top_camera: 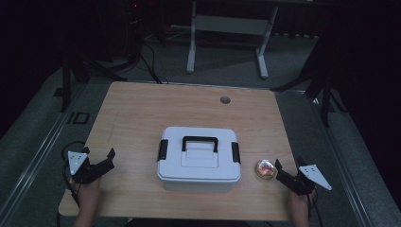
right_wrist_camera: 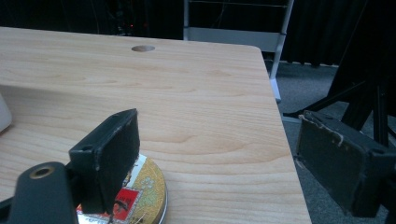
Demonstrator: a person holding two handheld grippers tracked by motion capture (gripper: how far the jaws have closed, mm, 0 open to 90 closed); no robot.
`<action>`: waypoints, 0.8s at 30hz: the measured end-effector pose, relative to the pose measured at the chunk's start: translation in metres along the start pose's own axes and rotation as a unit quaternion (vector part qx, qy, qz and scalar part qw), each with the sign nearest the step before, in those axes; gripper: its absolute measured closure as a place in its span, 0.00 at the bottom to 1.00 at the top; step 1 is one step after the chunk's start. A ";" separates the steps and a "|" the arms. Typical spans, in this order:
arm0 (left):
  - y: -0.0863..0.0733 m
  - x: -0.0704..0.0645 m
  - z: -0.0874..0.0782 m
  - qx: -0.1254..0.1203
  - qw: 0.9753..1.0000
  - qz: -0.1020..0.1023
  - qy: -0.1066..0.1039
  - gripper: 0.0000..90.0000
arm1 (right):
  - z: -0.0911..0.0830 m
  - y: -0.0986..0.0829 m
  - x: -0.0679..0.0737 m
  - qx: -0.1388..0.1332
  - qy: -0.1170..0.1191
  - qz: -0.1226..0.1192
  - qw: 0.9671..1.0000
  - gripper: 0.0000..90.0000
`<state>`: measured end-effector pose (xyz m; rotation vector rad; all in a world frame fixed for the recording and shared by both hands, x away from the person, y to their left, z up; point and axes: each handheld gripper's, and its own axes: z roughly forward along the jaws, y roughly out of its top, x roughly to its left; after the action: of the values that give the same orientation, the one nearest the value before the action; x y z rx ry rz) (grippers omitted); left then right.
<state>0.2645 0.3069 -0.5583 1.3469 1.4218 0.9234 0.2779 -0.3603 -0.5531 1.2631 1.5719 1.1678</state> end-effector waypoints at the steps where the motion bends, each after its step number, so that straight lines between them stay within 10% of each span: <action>1: 0.000 0.000 0.000 0.000 1.000 0.000 0.000 0.03 | 0.000 0.000 0.000 0.000 0.000 0.000 1.000 0.15; 10: 0.009 0.012 0.003 0.029 0.998 0.025 -0.041 0.03 | 0.001 0.000 -0.001 0.001 0.008 0.003 1.000 0.15; 15: 0.010 0.011 0.007 0.071 0.990 0.074 -0.095 0.04 | 0.001 0.000 -0.001 0.003 0.011 0.003 1.000 0.15; 16: 0.011 0.010 0.010 0.097 0.983 0.092 -0.123 0.04 | 0.001 0.000 -0.001 0.005 0.014 0.003 1.000 0.15; 17: 0.011 0.010 0.010 0.097 0.983 0.092 -0.123 0.04 | 0.001 0.000 -0.001 0.005 0.014 0.003 1.000 0.15; 18: 0.012 0.008 0.013 0.123 0.973 0.121 -0.153 0.04 | 0.001 0.000 -0.001 0.006 0.016 0.003 1.000 0.15; 21: 0.012 0.007 0.015 0.140 0.966 0.136 -0.171 0.04 | 0.001 0.000 -0.001 0.006 0.019 0.004 1.000 0.15; 22: 0.012 0.007 0.018 0.162 0.955 0.149 -0.197 0.04 | 0.001 0.000 -0.001 0.006 0.020 0.004 1.000 0.15; 23: 0.012 0.007 0.018 0.162 0.955 0.149 -0.197 0.04 | 0.001 0.000 -0.001 0.006 0.020 0.004 1.000 0.15; 24: 0.012 0.007 0.019 0.176 0.950 0.157 -0.204 0.04 | 0.001 0.001 -0.001 0.008 0.021 0.004 1.000 0.15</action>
<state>0.2862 0.3140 -0.5526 1.9476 1.0970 0.5480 0.2792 -0.3606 -0.5529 1.2634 1.6112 1.1974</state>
